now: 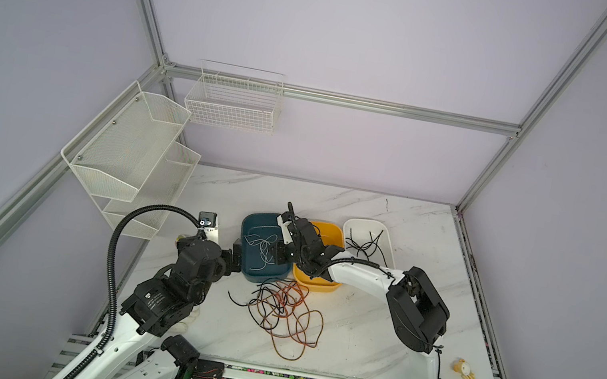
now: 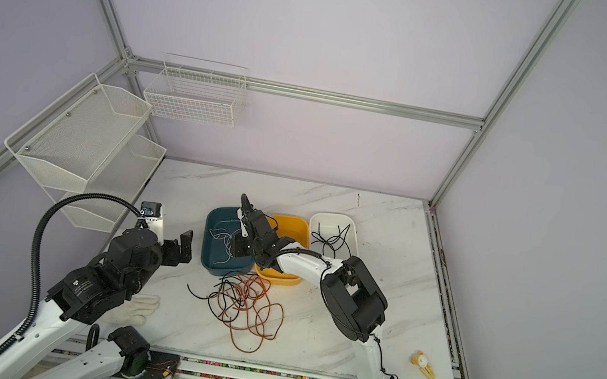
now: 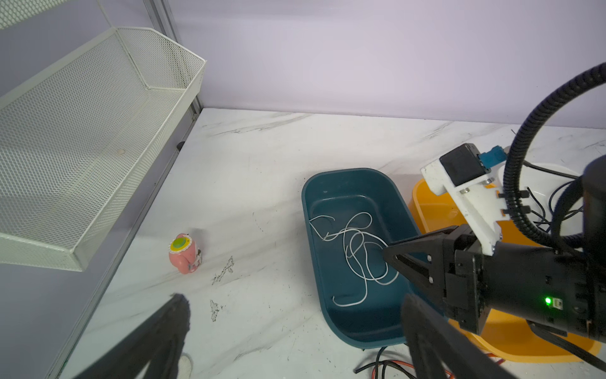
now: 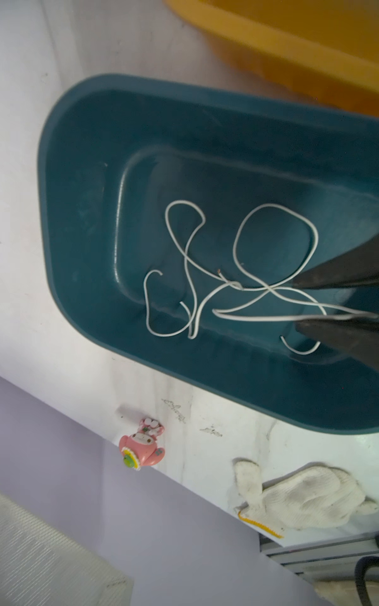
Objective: Untangle the cables
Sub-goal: 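Lower the white strand into the teal tray and release it, then move the right gripper down to the bundle and grasp a red cable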
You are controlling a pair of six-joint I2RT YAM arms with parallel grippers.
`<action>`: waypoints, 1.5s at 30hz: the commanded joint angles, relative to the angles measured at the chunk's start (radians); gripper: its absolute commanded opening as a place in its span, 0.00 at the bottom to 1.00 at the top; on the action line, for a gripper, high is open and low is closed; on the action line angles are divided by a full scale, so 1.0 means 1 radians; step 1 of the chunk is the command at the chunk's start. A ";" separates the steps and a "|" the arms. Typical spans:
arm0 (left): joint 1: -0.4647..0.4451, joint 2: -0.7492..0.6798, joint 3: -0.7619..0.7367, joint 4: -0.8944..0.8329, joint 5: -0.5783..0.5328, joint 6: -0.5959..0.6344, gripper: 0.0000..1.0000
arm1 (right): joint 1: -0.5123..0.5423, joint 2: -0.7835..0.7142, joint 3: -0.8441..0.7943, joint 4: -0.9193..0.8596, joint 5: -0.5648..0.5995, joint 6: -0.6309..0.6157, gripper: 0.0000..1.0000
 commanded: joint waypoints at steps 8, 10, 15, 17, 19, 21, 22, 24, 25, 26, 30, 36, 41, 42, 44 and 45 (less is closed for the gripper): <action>0.008 0.002 -0.038 0.042 0.009 -0.005 1.00 | -0.001 -0.182 -0.053 -0.038 0.031 -0.015 0.35; 0.007 0.004 -0.037 0.042 0.011 -0.005 1.00 | 0.001 -0.206 -0.064 -0.042 0.024 -0.016 0.36; 0.007 0.006 -0.038 0.042 0.017 -0.005 1.00 | 0.004 -0.283 -0.110 -0.047 0.010 -0.019 0.39; 0.007 0.005 -0.038 0.042 0.020 -0.004 1.00 | 0.013 -0.328 -0.146 -0.041 0.001 -0.024 0.41; 0.008 0.003 -0.037 0.042 0.023 -0.005 1.00 | 0.024 -0.368 -0.184 -0.043 -0.023 -0.031 0.43; 0.007 0.006 -0.038 0.044 0.030 -0.005 1.00 | 0.041 -0.403 -0.226 -0.049 -0.024 -0.031 0.45; 0.007 0.007 -0.036 0.044 0.033 -0.004 1.00 | 0.055 -0.428 -0.257 -0.047 -0.024 -0.029 0.45; 0.008 0.010 -0.035 0.044 0.041 -0.005 1.00 | 0.076 -0.463 -0.310 -0.047 -0.025 -0.021 0.46; 0.007 0.011 -0.034 0.044 0.044 -0.005 1.00 | 0.090 -0.482 -0.339 -0.046 -0.023 -0.016 0.48; 0.007 0.012 -0.033 0.044 0.048 -0.005 1.00 | 0.103 -0.498 -0.371 -0.038 -0.022 -0.011 0.49; 0.007 0.010 -0.034 0.044 0.073 0.003 1.00 | 0.163 -0.529 -0.470 -0.018 0.002 0.015 0.59; 0.008 0.015 -0.035 0.047 0.078 0.005 1.00 | 0.197 -0.560 -0.580 0.007 0.076 0.068 0.65; 0.008 0.024 -0.036 0.047 0.078 0.006 1.00 | 0.213 -0.553 -0.601 0.003 0.132 0.071 0.67; 0.008 0.025 -0.036 0.047 0.077 0.006 1.00 | 0.214 -0.547 -0.600 0.006 0.132 0.072 0.67; 0.008 0.028 -0.035 0.047 0.076 0.007 1.00 | 0.217 -0.532 -0.596 0.018 0.126 0.073 0.66; 0.007 0.030 -0.035 0.047 0.076 0.007 1.00 | 0.219 -0.523 -0.592 0.024 0.124 0.073 0.64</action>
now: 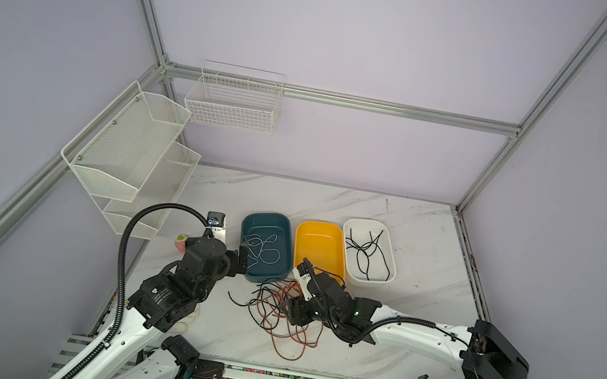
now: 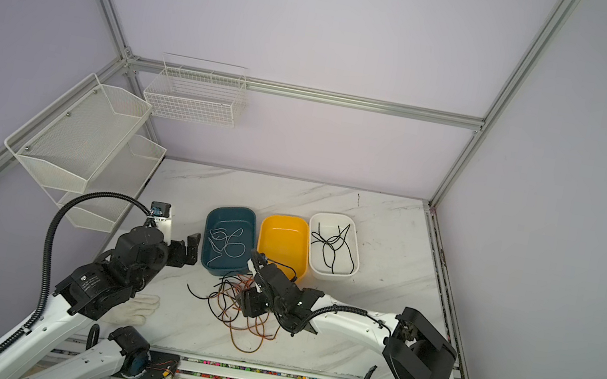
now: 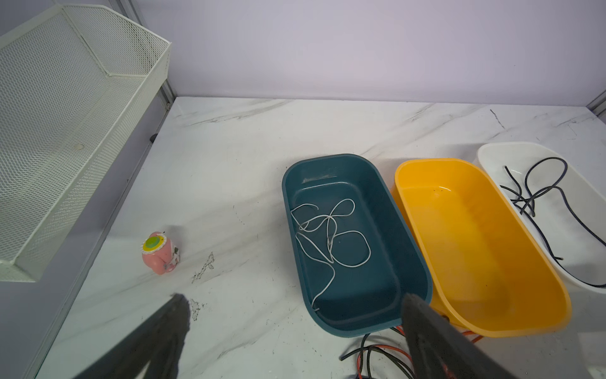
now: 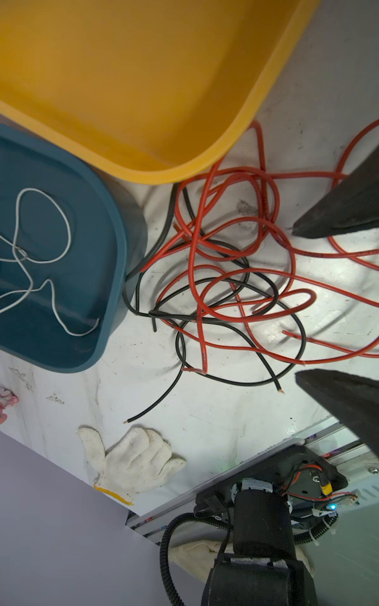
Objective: Untangle the cables
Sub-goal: 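Move the right gripper down to the bundle and grasp a red cable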
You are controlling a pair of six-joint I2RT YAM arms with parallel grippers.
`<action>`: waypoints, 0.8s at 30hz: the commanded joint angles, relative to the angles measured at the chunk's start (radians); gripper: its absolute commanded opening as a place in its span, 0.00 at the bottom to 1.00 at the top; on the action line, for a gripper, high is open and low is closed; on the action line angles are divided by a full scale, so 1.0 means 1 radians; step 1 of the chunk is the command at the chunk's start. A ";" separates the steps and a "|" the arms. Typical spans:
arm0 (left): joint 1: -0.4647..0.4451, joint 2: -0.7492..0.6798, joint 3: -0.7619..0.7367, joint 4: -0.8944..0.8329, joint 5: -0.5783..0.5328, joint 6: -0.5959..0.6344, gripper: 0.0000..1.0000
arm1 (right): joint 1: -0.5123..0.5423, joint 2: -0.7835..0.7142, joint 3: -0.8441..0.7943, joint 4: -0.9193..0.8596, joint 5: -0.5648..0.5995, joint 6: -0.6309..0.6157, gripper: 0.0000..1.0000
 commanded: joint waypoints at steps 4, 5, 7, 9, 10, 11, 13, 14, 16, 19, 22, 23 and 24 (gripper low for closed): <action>0.007 0.005 -0.034 0.037 -0.001 0.006 1.00 | 0.020 0.045 0.018 0.044 0.016 0.010 0.58; 0.007 0.007 -0.034 0.037 0.000 0.006 1.00 | 0.020 0.053 0.019 0.045 0.013 0.010 0.56; 0.008 0.006 -0.035 0.037 0.000 0.006 1.00 | 0.021 0.069 0.019 0.047 0.009 0.011 0.53; 0.007 0.009 -0.035 0.037 0.000 0.006 1.00 | 0.022 0.082 0.017 0.054 0.002 0.010 0.51; 0.008 0.010 -0.034 0.037 -0.001 0.006 1.00 | 0.023 0.087 0.019 0.057 0.001 0.011 0.49; 0.007 0.010 -0.033 0.037 -0.001 0.006 1.00 | 0.023 0.093 0.018 0.060 0.000 0.013 0.47; 0.008 0.010 -0.032 0.037 0.000 0.006 1.00 | 0.024 0.098 0.015 0.067 0.000 0.017 0.45; 0.007 0.010 -0.033 0.037 0.000 0.005 1.00 | 0.023 0.101 0.015 0.071 -0.002 0.018 0.44; 0.007 0.010 -0.032 0.037 0.000 0.005 1.00 | 0.023 0.106 0.015 0.072 -0.006 0.018 0.40; 0.007 0.011 -0.034 0.037 0.000 0.006 1.00 | 0.024 0.109 0.016 0.070 -0.003 0.019 0.32; 0.007 0.011 -0.034 0.037 0.000 0.004 1.00 | 0.024 0.106 0.017 0.070 -0.004 0.017 0.24; 0.008 0.011 -0.034 0.037 0.001 0.004 1.00 | 0.024 0.105 0.016 0.070 -0.005 0.016 0.23; 0.008 0.012 -0.033 0.037 0.002 0.004 1.00 | 0.024 0.105 0.017 0.073 -0.007 0.015 0.22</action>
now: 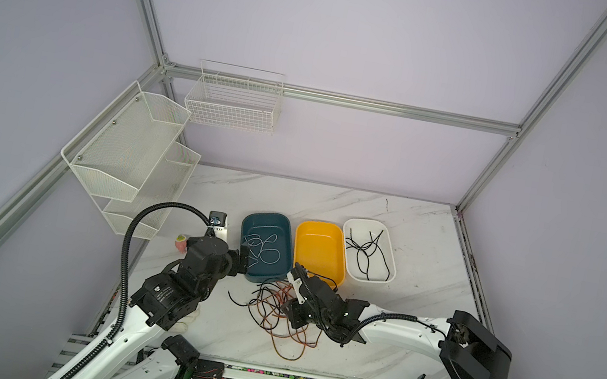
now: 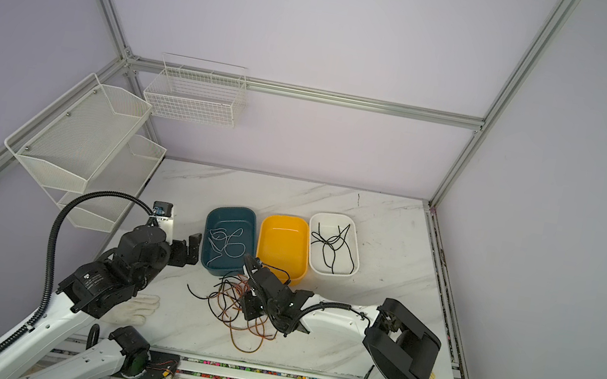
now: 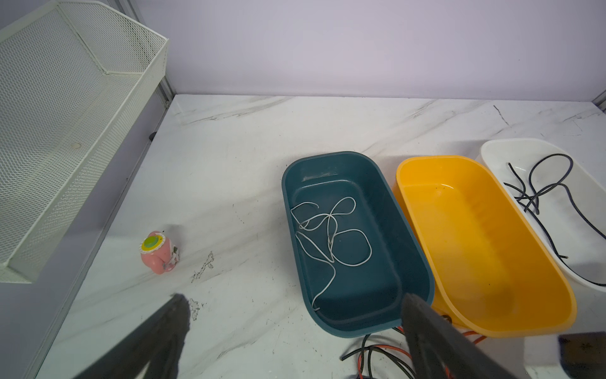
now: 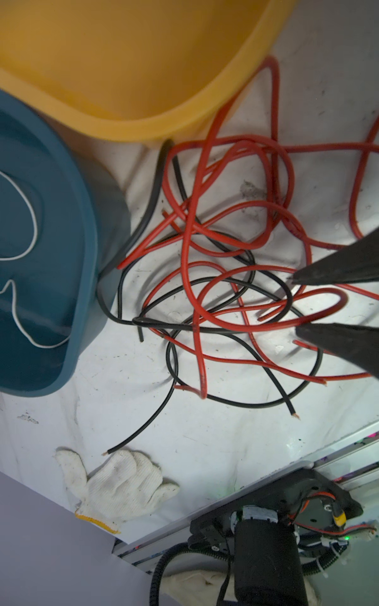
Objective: Untangle the cables
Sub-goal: 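Move the right gripper down to the bundle and grasp a red cable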
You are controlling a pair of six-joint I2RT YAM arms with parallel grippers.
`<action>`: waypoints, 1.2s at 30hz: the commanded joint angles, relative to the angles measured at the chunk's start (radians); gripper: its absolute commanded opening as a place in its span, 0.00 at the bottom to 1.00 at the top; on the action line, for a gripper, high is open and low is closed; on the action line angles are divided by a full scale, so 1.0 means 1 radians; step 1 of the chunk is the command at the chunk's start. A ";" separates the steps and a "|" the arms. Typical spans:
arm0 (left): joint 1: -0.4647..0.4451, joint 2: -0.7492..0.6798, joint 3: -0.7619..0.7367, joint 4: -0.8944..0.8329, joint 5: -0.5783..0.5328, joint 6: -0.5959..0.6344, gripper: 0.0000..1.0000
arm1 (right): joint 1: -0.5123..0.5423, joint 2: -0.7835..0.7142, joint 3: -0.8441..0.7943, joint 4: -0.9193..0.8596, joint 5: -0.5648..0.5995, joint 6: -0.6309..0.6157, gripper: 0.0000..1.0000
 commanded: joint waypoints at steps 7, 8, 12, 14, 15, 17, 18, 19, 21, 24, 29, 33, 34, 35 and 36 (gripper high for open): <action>0.007 -0.002 -0.034 0.033 0.002 0.004 1.00 | 0.009 -0.012 0.015 0.005 -0.010 0.002 0.10; 0.007 -0.002 -0.035 0.033 0.003 0.004 1.00 | 0.009 -0.023 0.016 0.001 -0.005 0.001 0.08; 0.007 -0.001 -0.034 0.033 0.004 0.004 1.00 | 0.010 -0.088 0.002 0.008 0.004 -0.004 0.05; 0.007 0.000 -0.033 0.033 0.003 0.004 1.00 | 0.010 -0.115 0.007 -0.004 0.005 -0.012 0.03; 0.007 0.000 -0.033 0.033 0.003 0.004 1.00 | 0.009 -0.126 0.007 -0.007 0.005 -0.013 0.02; 0.007 0.000 -0.033 0.033 0.005 0.004 1.00 | 0.010 -0.149 0.013 -0.024 0.004 -0.027 0.01; 0.008 0.000 -0.033 0.033 0.005 0.003 1.00 | 0.010 -0.158 0.015 -0.031 0.004 -0.032 0.00; 0.008 0.001 -0.034 0.033 0.005 0.004 1.00 | 0.011 -0.170 0.020 -0.046 0.010 -0.039 0.00; 0.007 0.001 -0.034 0.033 0.005 0.003 1.00 | 0.010 -0.197 0.032 -0.072 0.016 -0.050 0.00; 0.007 0.002 -0.033 0.033 0.005 0.003 1.00 | 0.010 -0.228 0.049 -0.108 0.023 -0.072 0.00; 0.007 0.004 -0.032 0.033 0.008 0.004 1.00 | 0.009 -0.312 0.088 -0.167 0.029 -0.105 0.00; 0.007 0.006 -0.032 0.033 0.009 0.004 1.00 | 0.010 -0.368 0.112 -0.201 0.035 -0.130 0.00; 0.008 0.008 -0.033 0.033 0.009 0.004 1.00 | 0.010 -0.382 0.118 -0.207 0.035 -0.135 0.00; 0.008 0.009 -0.032 0.033 0.010 0.004 1.00 | 0.010 -0.396 0.124 -0.213 0.035 -0.140 0.00; 0.008 0.010 -0.033 0.033 0.011 0.005 1.00 | 0.010 -0.404 0.127 -0.216 0.033 -0.142 0.00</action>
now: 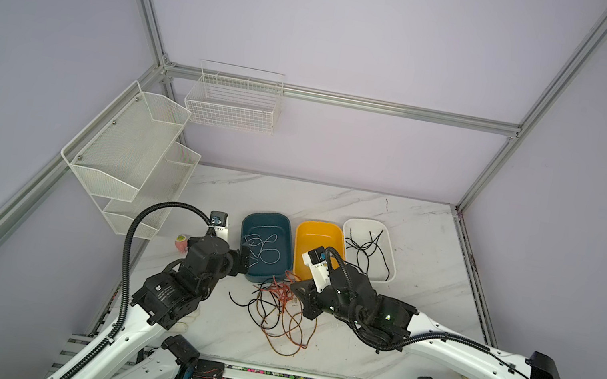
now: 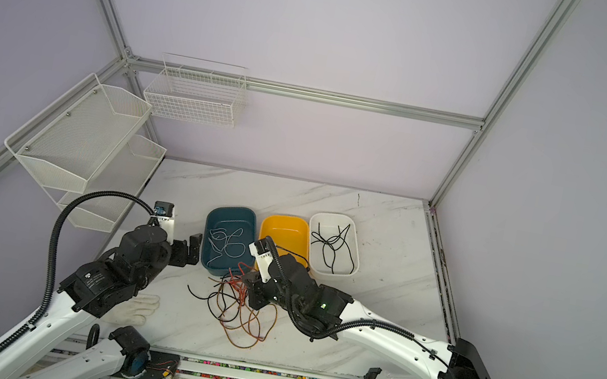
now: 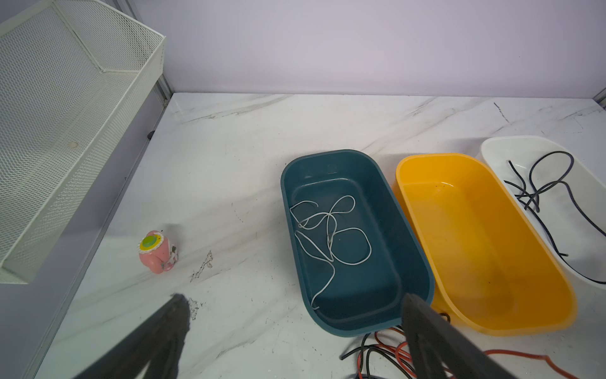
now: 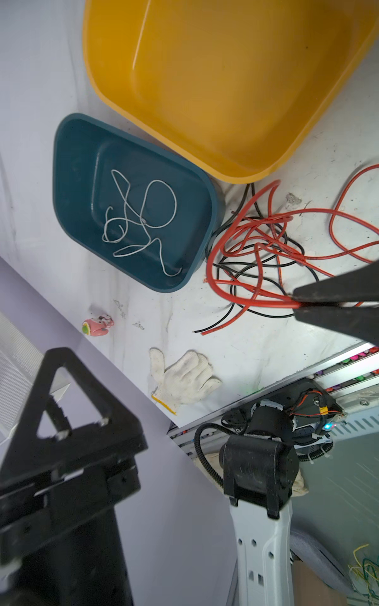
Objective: Untangle the cables
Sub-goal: 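Move the right gripper down to the bundle and grasp a red cable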
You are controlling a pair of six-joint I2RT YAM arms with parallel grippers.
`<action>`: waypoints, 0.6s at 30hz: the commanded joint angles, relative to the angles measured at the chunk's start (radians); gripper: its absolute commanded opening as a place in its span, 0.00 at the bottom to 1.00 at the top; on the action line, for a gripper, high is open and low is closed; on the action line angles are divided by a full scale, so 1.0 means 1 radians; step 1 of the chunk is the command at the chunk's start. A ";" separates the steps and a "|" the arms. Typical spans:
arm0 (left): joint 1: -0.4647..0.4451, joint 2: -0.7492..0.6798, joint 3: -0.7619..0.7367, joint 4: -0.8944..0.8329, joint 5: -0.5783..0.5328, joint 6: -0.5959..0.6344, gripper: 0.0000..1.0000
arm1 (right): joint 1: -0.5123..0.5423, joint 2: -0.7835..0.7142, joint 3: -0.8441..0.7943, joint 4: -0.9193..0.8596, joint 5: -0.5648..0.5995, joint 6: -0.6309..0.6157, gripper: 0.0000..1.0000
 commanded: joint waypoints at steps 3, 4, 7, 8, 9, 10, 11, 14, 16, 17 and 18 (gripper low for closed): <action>0.007 -0.001 -0.033 0.033 0.007 0.005 1.00 | 0.007 -0.067 0.042 -0.050 0.010 -0.047 0.00; 0.008 -0.001 -0.033 0.033 0.007 0.005 1.00 | 0.006 -0.075 0.047 -0.055 0.011 -0.051 0.00; 0.008 0.003 -0.033 0.033 0.013 0.005 1.00 | 0.006 -0.096 0.074 -0.077 0.016 -0.067 0.00; 0.007 0.005 -0.033 0.034 0.016 0.005 1.00 | 0.006 -0.102 0.083 -0.080 0.018 -0.070 0.00; 0.008 0.009 -0.033 0.033 0.022 0.006 1.00 | 0.006 -0.108 0.092 -0.083 0.016 -0.075 0.00; 0.007 0.012 -0.033 0.033 0.031 0.007 1.00 | 0.006 -0.113 0.102 -0.088 0.013 -0.080 0.00; 0.007 0.017 -0.032 0.033 0.044 0.009 1.00 | 0.007 -0.118 0.112 -0.090 0.012 -0.083 0.00; 0.007 0.034 -0.019 0.025 0.102 0.012 1.00 | 0.007 -0.119 0.132 -0.095 0.007 -0.088 0.00; 0.008 0.044 0.002 0.010 0.161 0.000 1.00 | 0.007 -0.108 0.146 -0.102 0.004 -0.094 0.00; 0.007 0.049 0.010 0.003 0.191 -0.013 1.00 | 0.007 -0.101 0.154 -0.109 0.003 -0.098 0.00; 0.007 0.053 0.016 0.000 0.215 -0.027 1.00 | 0.006 -0.095 0.164 -0.113 0.001 -0.102 0.00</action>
